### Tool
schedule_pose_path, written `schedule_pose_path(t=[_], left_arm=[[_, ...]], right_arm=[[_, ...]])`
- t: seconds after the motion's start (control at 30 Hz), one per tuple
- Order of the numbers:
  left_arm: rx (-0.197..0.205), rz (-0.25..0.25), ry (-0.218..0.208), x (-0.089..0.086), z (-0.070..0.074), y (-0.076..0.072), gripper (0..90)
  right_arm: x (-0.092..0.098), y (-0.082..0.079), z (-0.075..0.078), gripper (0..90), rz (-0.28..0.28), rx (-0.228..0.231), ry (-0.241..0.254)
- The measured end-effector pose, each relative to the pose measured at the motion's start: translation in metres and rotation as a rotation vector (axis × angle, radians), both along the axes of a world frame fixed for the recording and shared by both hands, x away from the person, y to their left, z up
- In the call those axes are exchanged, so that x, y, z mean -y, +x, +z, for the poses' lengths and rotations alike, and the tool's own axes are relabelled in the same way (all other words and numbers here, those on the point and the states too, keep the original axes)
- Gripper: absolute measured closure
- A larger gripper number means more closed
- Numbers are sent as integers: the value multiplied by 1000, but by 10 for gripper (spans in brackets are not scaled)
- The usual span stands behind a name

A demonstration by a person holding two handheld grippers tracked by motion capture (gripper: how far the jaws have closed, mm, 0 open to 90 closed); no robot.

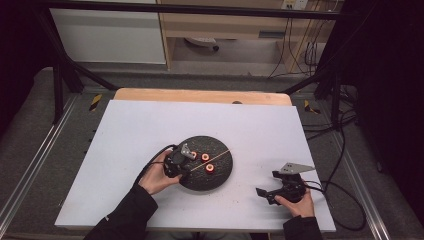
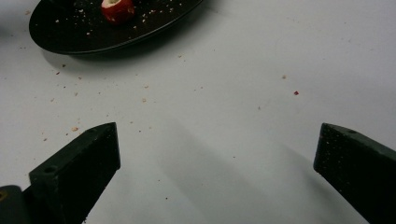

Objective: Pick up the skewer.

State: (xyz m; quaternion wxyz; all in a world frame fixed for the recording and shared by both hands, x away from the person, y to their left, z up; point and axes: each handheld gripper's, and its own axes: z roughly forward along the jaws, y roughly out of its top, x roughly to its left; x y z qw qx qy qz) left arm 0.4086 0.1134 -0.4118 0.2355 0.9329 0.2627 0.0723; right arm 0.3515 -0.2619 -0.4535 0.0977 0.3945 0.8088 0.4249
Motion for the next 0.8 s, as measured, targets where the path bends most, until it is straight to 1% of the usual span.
schedule_pose_path(t=[0.13,0.23,0.43,0.53,0.8], left_arm=[[9,8,-18,-3,3,-2,881],[11,24,-45,-6,5,-5,881],[33,40,-79,-14,7,-11,881],[43,61,-112,-22,8,-15,882],[74,116,-193,-45,11,-28,882]], right_arm=[[0,0,0,13,-5,-4,2],[0,0,0,13,-6,-4,1],[0,0,0,13,-13,-11,1],[0,0,0,13,-13,-5,-1],[-1,0,-1,12,-21,-15,-1]])
